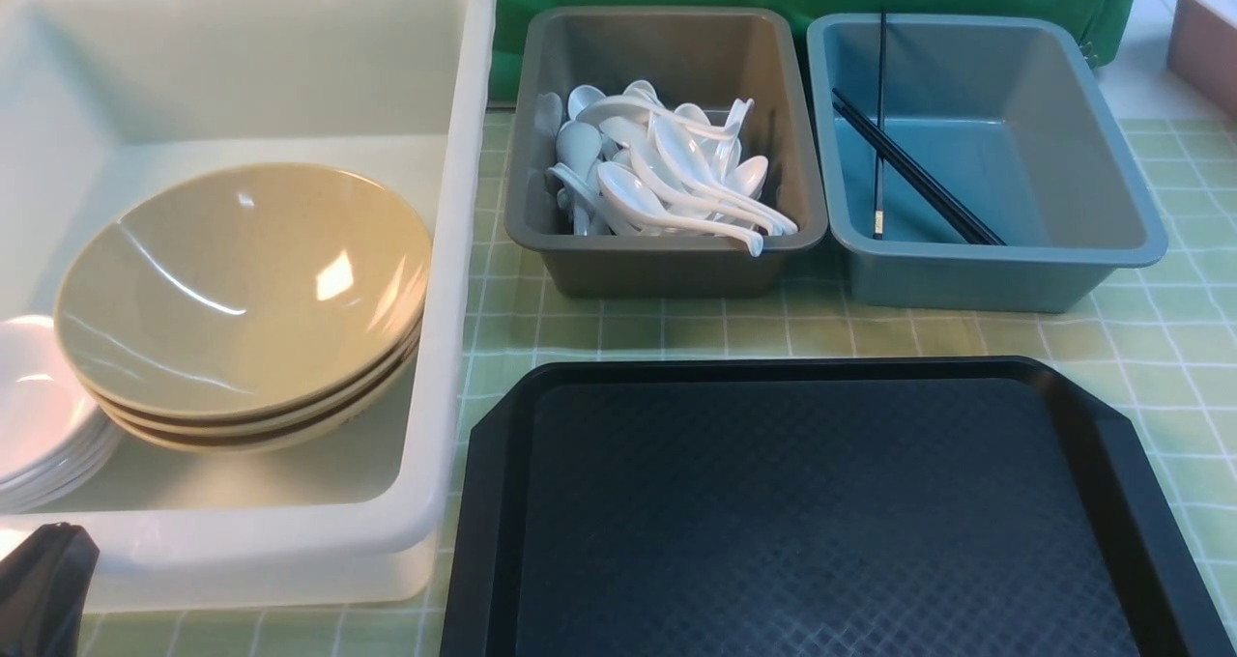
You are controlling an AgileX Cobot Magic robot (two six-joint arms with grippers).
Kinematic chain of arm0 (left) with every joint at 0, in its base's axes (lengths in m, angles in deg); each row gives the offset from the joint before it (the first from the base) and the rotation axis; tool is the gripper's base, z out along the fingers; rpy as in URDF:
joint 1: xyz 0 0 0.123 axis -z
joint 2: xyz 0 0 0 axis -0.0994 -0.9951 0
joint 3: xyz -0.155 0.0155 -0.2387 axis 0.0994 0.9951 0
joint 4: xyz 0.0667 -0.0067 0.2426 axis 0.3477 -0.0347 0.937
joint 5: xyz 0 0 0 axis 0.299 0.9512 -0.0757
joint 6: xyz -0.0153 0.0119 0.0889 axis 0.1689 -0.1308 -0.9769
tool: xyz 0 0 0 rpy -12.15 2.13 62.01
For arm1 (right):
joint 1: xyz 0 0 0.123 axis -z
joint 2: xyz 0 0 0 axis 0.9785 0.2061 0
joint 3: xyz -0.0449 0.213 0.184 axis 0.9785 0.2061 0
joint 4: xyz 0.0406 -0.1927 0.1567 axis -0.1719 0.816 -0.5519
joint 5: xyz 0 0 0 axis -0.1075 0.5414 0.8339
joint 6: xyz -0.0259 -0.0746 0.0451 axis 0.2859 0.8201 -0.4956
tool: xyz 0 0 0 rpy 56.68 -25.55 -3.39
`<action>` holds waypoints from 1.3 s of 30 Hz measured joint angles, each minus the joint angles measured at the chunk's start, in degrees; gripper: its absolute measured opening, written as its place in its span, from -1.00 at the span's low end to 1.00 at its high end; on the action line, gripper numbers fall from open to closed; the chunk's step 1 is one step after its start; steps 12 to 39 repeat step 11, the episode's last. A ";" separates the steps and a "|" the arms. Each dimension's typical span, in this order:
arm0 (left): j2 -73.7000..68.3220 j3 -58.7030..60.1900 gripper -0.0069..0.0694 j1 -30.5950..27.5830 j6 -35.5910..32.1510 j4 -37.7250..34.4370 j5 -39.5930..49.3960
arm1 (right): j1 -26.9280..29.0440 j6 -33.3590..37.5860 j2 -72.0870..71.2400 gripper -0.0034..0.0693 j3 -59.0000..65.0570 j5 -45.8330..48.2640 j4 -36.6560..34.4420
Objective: On green table put chopsticks spoon bowls plates into blue grey white boxes.
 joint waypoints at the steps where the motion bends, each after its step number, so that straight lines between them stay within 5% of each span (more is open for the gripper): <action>1: 0.00 0.00 -0.82 0.00 0.00 0.00 0.00 | 0.00 0.00 0.00 -0.49 0.00 0.00 0.00; 39: 0.00 0.00 -0.82 0.00 0.00 0.00 0.00 | 0.00 0.00 0.00 -0.46 0.00 0.00 0.00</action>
